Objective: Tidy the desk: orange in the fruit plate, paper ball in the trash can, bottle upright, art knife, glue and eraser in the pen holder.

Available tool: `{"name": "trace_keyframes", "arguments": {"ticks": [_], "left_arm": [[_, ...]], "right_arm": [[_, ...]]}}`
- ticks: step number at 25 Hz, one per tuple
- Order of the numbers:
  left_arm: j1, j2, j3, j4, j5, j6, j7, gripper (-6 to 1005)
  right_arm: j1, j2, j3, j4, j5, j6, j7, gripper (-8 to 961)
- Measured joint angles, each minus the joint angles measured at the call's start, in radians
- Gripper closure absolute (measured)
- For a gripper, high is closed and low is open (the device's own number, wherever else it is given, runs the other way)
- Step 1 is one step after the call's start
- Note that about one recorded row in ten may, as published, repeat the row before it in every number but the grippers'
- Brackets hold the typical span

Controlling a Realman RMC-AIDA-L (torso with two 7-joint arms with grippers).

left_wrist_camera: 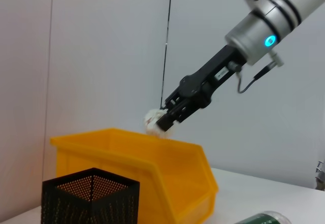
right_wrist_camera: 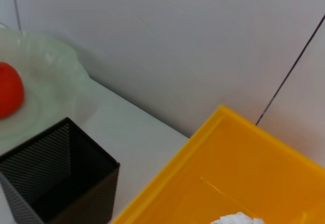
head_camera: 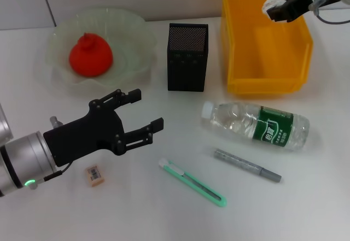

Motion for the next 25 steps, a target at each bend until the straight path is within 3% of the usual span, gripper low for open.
{"name": "trace_keyframes", "arguments": {"ticks": [4, 10, 15, 20, 25], "left_arm": [[-0.004, 0.0, 0.003, 0.0, 0.0, 0.004, -0.001, 220], [-0.006, 0.0, 0.003, -0.001, 0.0, 0.004, -0.001, 222], [-0.005, 0.0, 0.003, -0.001, 0.0, 0.004, -0.001, 223], [0.005, 0.0, 0.002, -0.001, -0.004, 0.006, 0.001, 225], [0.018, 0.002, -0.005, -0.001, -0.006, 0.006, 0.002, 226]], "right_arm": [[0.002, 0.002, -0.003, 0.054, -0.004, 0.053, -0.008, 562], [0.012, 0.002, -0.003, 0.088, -0.005, 0.07, -0.008, 448], [0.006, 0.003, -0.002, 0.044, 0.016, 0.06, -0.008, 353], [-0.009, -0.001, 0.002, -0.065, 0.103, -0.088, -0.009, 171], [-0.005, -0.002, -0.001, -0.209, 0.114, -0.335, -0.021, 139]]}}
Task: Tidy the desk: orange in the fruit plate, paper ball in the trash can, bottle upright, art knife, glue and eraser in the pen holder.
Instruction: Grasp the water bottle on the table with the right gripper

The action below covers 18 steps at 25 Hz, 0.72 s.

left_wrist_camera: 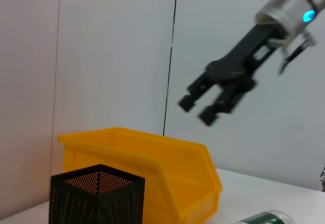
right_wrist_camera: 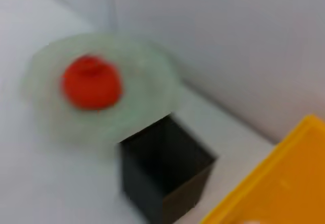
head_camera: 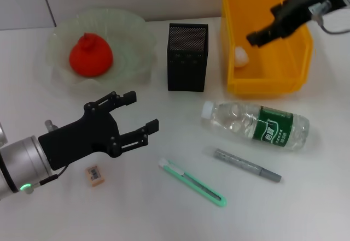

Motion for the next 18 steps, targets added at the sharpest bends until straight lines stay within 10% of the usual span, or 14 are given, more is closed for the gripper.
{"name": "trace_keyframes", "arguments": {"ticks": [8, 18], "left_arm": [[0.006, 0.002, -0.002, 0.0, 0.0, 0.0, 0.002, 229], [0.012, 0.0, -0.002, 0.0, 0.0, -0.008, 0.005, 232]], "right_arm": [[0.013, 0.003, -0.092, -0.04, -0.032, -0.238, -0.079, 129], [0.009, 0.007, -0.267, 0.085, -0.14, -0.154, -0.102, 129]]}}
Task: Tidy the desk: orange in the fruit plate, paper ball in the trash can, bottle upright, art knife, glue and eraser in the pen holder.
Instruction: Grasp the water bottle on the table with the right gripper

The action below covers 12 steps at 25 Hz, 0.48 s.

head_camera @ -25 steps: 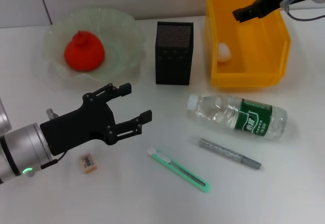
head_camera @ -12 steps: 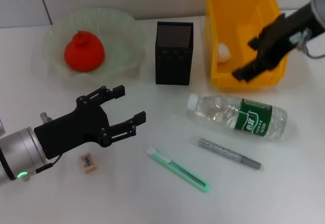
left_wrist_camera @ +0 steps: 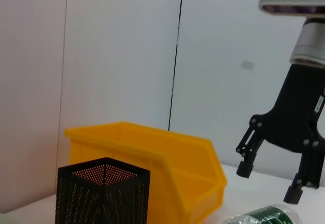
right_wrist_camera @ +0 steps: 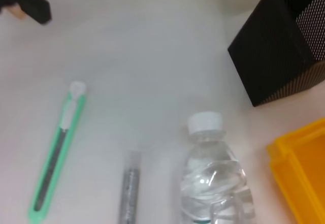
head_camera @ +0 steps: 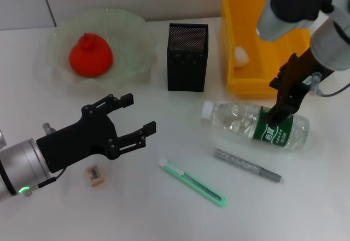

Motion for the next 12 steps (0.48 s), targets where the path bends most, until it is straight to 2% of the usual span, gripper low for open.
{"name": "trace_keyframes", "arguments": {"ticks": [12], "left_arm": [[0.004, 0.0, 0.0, 0.0, 0.0, -0.003, 0.001, 235]], "right_arm": [[0.021, 0.002, -0.028, 0.157, -0.005, 0.107, 0.006, 128]]}}
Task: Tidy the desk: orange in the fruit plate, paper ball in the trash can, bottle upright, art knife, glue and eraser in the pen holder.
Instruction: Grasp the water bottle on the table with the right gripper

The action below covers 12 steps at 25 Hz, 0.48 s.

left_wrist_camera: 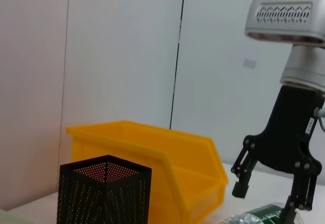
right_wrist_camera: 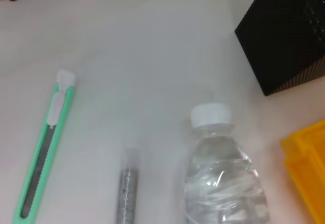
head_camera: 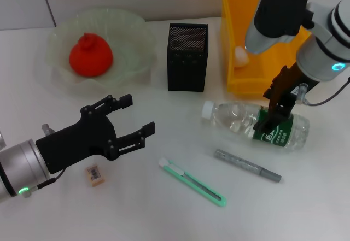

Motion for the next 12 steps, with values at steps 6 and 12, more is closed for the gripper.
{"name": "trace_keyframes", "arguments": {"ticks": [6, 12], "left_arm": [[-0.001, 0.0, 0.0, 0.0, 0.0, -0.001, 0.0, 237], [-0.001, 0.0, 0.0, 0.0, 0.0, -0.001, 0.0, 239]], "right_arm": [[0.007, 0.0, -0.027, 0.073, -0.001, 0.062, 0.002, 128], [0.017, 0.001, -0.036, 0.135, 0.002, 0.108, 0.002, 128]]}}
